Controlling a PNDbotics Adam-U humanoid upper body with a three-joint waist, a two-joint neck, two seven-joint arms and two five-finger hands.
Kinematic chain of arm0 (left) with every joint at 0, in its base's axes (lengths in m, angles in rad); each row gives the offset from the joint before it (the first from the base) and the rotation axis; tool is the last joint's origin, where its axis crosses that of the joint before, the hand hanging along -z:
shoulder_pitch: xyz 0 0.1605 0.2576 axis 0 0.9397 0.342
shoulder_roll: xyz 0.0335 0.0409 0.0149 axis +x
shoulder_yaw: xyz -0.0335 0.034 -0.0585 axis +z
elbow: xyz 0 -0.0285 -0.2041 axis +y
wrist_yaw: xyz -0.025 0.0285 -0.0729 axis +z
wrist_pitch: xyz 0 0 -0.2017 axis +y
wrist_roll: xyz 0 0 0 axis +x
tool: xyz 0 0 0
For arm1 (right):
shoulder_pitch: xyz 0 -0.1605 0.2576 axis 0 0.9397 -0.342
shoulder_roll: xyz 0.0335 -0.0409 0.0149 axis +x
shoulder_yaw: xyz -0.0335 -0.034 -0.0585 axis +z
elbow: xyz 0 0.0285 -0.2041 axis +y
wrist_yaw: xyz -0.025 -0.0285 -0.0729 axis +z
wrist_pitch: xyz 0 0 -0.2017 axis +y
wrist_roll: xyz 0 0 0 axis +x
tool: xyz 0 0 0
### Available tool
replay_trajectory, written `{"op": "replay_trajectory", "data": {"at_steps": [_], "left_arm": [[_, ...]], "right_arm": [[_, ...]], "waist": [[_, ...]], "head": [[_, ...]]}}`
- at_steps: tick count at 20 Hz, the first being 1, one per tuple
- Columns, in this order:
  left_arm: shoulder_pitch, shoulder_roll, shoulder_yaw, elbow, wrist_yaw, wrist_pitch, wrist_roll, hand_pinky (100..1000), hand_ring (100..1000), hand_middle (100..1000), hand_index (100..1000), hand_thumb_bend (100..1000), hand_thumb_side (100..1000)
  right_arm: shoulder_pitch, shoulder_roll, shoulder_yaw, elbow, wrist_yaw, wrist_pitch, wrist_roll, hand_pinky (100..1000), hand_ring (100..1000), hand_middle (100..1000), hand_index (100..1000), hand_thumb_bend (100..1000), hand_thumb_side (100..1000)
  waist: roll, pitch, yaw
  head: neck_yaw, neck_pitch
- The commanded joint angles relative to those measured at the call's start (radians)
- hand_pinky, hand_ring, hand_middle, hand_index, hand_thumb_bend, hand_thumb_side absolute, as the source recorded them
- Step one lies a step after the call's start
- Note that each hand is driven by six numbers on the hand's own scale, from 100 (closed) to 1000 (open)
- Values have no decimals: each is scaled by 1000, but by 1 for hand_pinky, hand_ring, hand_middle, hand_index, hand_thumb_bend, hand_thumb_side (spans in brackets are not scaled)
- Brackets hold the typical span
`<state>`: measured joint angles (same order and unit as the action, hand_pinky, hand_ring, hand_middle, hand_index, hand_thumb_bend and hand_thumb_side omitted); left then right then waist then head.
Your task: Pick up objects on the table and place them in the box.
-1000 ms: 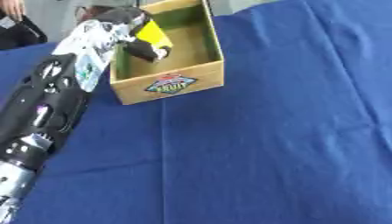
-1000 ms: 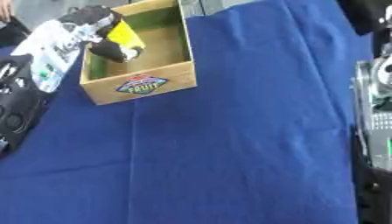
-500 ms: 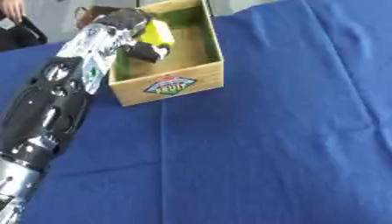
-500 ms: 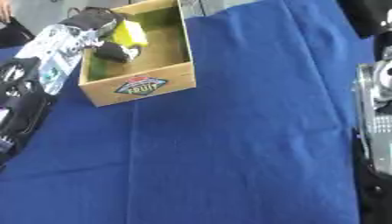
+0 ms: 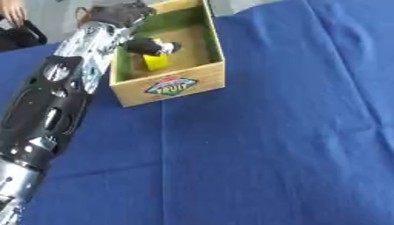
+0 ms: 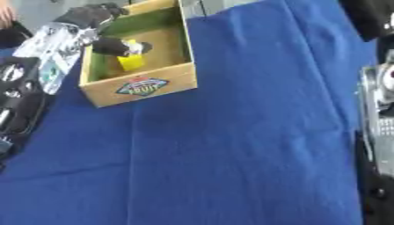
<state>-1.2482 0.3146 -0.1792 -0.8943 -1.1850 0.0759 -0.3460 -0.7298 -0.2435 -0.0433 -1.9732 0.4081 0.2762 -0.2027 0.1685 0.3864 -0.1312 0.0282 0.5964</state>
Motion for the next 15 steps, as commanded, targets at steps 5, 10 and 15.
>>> {"op": "replay_trajectory", "data": {"at_steps": [5,10,15], "left_arm": [[12,45,31,-187,109,26,79,563,840,866,1000,404,944],[98,115,42,-445,289,73,180,526,790,808,966,193,858],[192,173,53,-655,431,126,264,529,779,781,945,273,896]], "right_arm": [[1,-18,-13,-18,-9,9,-9,796,680,570,656,100,539],[12,-15,-19,-23,-4,12,-16,796,680,570,656,100,537],[21,-6,-23,-27,4,13,-21,796,677,571,656,100,537]], "waist": [[-12,-34,11],[-20,-46,30],[-33,-58,50]], "head": [[-11,9],[-25,26],[-37,41]]}}
